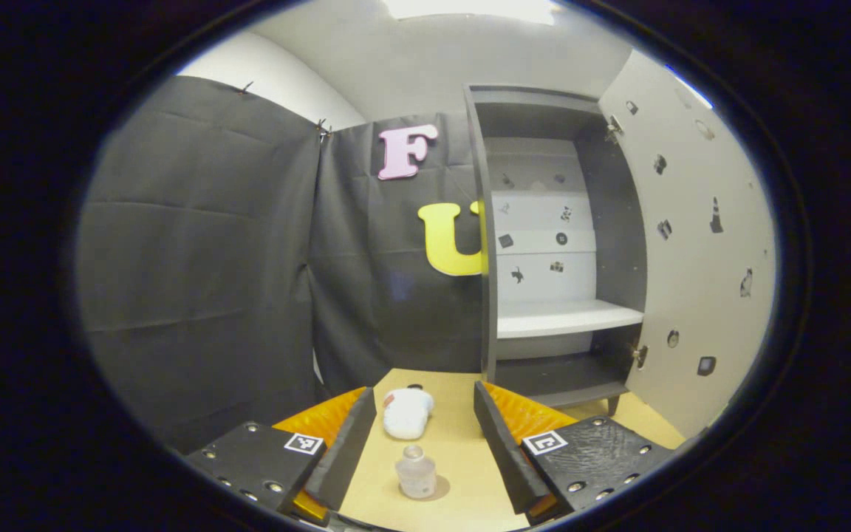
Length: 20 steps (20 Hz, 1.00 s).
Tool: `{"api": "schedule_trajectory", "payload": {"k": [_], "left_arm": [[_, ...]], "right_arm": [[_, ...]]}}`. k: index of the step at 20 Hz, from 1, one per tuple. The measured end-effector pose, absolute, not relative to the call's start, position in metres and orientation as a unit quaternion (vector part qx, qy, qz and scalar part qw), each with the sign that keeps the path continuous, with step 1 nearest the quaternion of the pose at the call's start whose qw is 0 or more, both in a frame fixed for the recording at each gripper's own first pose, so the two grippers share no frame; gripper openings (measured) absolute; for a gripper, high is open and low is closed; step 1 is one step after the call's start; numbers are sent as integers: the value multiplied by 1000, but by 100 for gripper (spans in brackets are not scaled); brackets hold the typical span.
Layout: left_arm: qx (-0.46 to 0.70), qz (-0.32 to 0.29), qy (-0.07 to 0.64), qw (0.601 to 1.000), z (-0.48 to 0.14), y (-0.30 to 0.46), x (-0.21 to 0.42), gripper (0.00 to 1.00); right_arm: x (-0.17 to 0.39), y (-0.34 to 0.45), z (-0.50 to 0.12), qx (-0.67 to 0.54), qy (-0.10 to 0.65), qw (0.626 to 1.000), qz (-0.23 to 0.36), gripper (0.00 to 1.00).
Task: Open the cabinet door with the right hand, grasp the bottle in the cabinet with the left hand and place it on the coaster, then close the cabinet door with the right hand.
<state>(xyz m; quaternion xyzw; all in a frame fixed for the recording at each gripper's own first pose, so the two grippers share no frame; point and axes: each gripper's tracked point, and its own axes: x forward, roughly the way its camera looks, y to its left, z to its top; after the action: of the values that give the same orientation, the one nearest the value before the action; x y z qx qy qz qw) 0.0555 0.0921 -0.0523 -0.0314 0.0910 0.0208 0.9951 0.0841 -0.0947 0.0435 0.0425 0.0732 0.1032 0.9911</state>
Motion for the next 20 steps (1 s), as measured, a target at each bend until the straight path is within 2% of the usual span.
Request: {"api": "schedule_trajectory", "payload": {"k": [1, 4, 5, 7, 8, 9, 12, 13, 14, 15, 16, 17, 20], "left_arm": [[-33, 18, 84, 996, -44, 95, 58, 81], [-29, 13, 68, 997, -33, 107, 65, 80], [-33, 7, 64, 997, -32, 107, 68, 80], [-49, -4, 62, 997, -35, 108, 76, 82], [-56, -7, 63, 996, -41, 108, 81, 82], [-60, -11, 65, 996, -44, 109, 86, 82], [-57, -20, 68, 996, -49, 110, 96, 80], [-54, -22, 67, 996, -49, 112, 98, 80], [-52, -23, 66, 996, -48, 115, 99, 80], [-52, -23, 65, 996, -48, 119, 100, 80], [-52, -24, 64, 996, -50, 123, 101, 80], [-53, -24, 63, 996, -50, 128, 101, 80], [-57, -15, 63, 996, -55, 147, 105, 82]], "right_arm": [[86, -94, 46, 34, 71, 992, 101, 91], [86, -85, 49, 26, 69, 992, 103, 91], [85, -79, 49, 27, 71, 991, 108, 95], [78, -62, 50, 31, 74, 989, 124, 95], [77, -53, 51, 32, 75, 988, 132, 92], [75, -44, 52, 34, 74, 987, 141, 95], [76, -16, 51, 32, 75, 984, 159, 95], [78, -9, 50, 26, 76, 984, 160, 91], [81, -4, 50, 21, 76, 984, 158, 91], [82, 4, 49, 22, 76, 984, 160, 95], [83, 12, 48, 26, 77, 983, 165, 91], [83, 20, 48, 29, 79, 981, 172, 95], [88, 36, 48, 24, 80, 980, 179, 95]]}}
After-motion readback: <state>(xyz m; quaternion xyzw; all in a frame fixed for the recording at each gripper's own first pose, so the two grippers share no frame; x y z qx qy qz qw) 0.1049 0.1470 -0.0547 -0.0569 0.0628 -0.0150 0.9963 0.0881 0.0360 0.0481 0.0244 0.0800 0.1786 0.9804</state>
